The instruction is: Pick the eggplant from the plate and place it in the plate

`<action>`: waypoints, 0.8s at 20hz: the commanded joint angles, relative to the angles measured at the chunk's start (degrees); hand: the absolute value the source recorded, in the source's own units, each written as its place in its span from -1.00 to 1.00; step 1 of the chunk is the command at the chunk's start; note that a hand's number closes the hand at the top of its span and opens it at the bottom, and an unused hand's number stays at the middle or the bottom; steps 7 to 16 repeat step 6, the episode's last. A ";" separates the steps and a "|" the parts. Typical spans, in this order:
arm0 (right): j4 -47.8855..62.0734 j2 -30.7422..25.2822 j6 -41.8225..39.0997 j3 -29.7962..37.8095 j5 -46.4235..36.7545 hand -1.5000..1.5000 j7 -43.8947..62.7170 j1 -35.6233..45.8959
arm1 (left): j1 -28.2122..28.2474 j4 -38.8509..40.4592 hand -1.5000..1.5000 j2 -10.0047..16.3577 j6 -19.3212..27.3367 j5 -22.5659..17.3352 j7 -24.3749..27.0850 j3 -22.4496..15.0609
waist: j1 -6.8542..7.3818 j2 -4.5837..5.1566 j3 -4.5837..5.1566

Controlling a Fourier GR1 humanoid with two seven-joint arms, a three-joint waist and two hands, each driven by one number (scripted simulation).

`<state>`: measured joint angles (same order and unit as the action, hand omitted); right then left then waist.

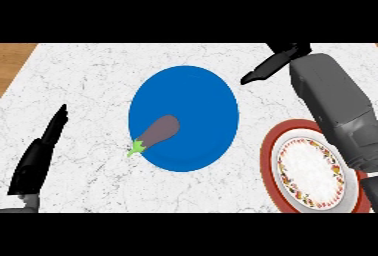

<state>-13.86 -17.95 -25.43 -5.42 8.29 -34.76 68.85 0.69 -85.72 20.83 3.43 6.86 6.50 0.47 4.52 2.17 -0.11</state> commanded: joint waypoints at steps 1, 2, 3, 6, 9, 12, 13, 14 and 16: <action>3.16 -3.52 -2.90 -0.08 -1.50 -1.00 -2.28 1.70 | -0.73 0.11 0.00 -0.25 -0.11 0.13 -0.91 -0.06 | 0.95 0.25 -0.02; 3.33 -3.89 -3.61 -0.06 -1.69 -1.00 -4.04 1.01 | -1.31 1.44 0.00 -1.15 0.73 1.11 0.04 -0.70 | 0.52 0.27 0.00; 3.68 -4.58 -3.72 0.09 -1.75 -1.00 -4.52 0.93 | 0.33 1.81 0.00 0.81 -1.23 0.02 2.32 0.53 | 1.15 0.35 0.01; 5.03 -5.99 -4.02 0.84 -1.43 -1.00 -2.84 2.85 | -2.39 1.49 0.00 -1.02 -0.33 0.79 0.50 -0.97 | 1.42 0.67 -0.03; 5.03 -5.99 -4.02 0.84 -1.43 -1.00 -2.84 2.85 | -2.39 1.49 0.00 -1.02 -0.33 0.79 0.50 -0.97 | 1.42 0.67 -0.03; 5.03 -5.99 -4.02 0.84 -1.43 -1.00 -2.84 2.85 | -2.39 1.49 0.00 -1.02 -0.33 0.79 0.50 -0.97 | 1.42 0.67 -0.03; 5.03 -5.99 -4.02 0.84 -1.43 -1.00 -2.84 2.85 | -2.39 1.49 0.00 -1.02 -0.33 0.79 0.50 -0.97 | 1.42 0.67 -0.03; 5.03 -5.99 -4.02 0.84 -1.43 -1.00 -2.84 2.85 | -2.39 1.49 0.00 -1.02 -0.33 0.79 0.50 -0.97 | 1.42 0.67 -0.03; 5.03 -5.99 -4.02 0.84 -1.43 -1.00 -2.84 2.85 | -2.39 1.49 0.00 -1.02 -0.33 0.79 0.50 -0.97 | 1.42 0.67 -0.03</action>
